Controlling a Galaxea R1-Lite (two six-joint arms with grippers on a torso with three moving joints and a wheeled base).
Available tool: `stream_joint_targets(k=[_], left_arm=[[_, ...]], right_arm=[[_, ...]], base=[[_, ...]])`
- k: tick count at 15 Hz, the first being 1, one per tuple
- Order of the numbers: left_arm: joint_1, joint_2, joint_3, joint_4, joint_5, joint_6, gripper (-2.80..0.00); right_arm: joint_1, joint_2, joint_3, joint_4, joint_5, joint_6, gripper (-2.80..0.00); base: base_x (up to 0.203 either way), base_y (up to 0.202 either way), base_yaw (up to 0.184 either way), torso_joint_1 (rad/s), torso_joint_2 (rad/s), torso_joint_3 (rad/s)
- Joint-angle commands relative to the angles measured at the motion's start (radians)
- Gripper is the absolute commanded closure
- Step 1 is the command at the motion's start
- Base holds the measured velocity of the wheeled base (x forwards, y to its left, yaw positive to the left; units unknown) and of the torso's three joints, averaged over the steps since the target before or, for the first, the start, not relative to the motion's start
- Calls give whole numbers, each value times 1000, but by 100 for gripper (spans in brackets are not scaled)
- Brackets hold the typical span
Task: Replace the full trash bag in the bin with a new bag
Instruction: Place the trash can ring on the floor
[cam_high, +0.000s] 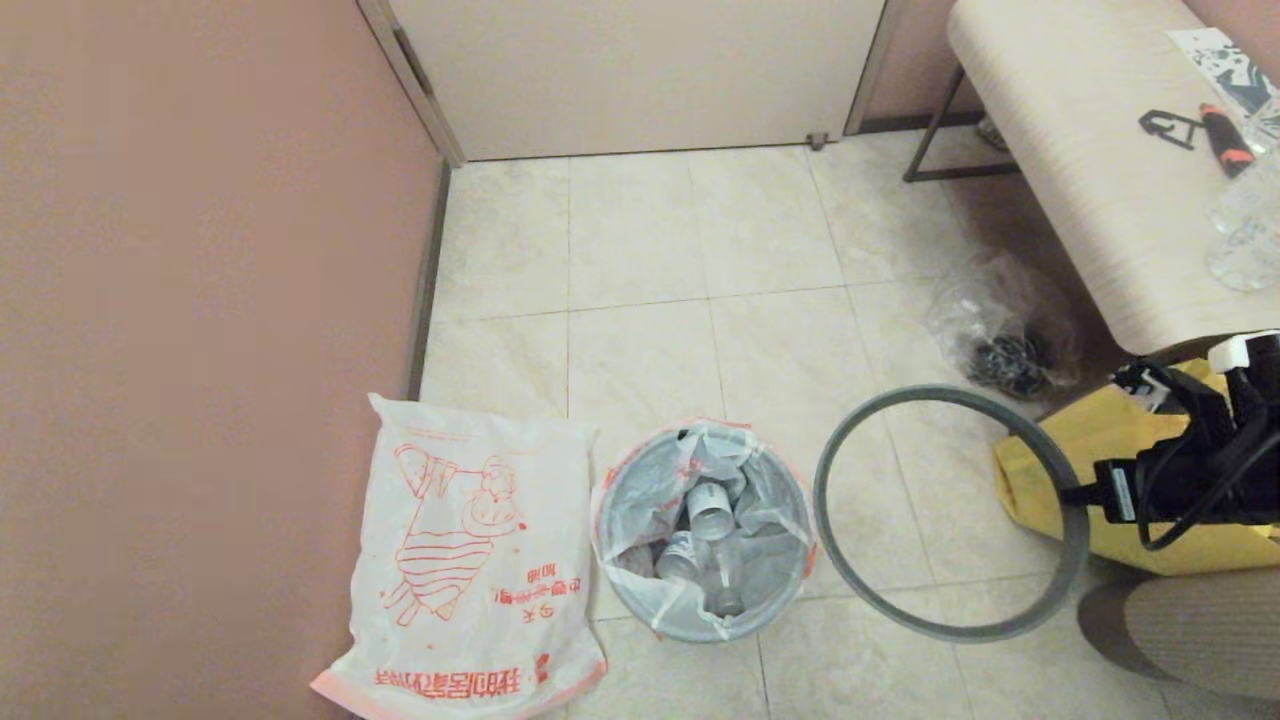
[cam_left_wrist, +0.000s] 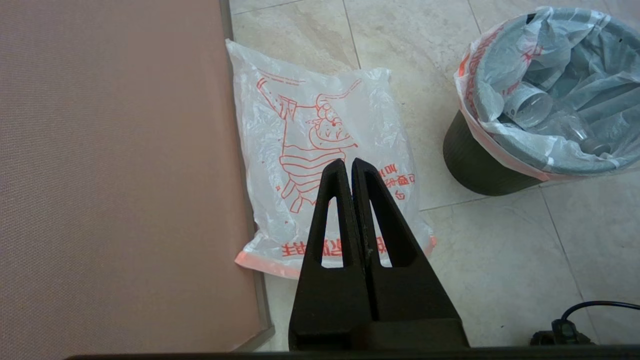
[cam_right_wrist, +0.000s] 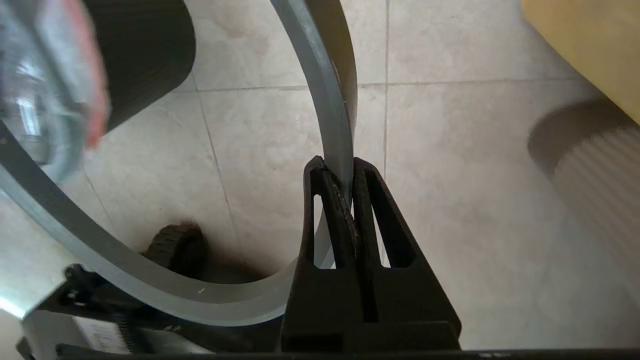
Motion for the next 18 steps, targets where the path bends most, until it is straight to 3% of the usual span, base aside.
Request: stream_joint_targets(k=[1,6,17,18], left_arm=[[0,1,0,0,0,1,0],[0,1,0,0,0,1,0],[0,1,0,0,0,1,0],[0,1,0,0,0,1,0]], right_arm=[[-57,140,-10,-44,39,-33,0],[-104,469,-73,-337,62,-97,0],[-76,936,-361,-510,71,-152,0],[-58,936,-355,-513,74,-151,-280]], base=[[0,0,0,0,0,0],[0,0,0,0,0,0],[0,0,0,0,0,0],[0,0,0,0,0,0]])
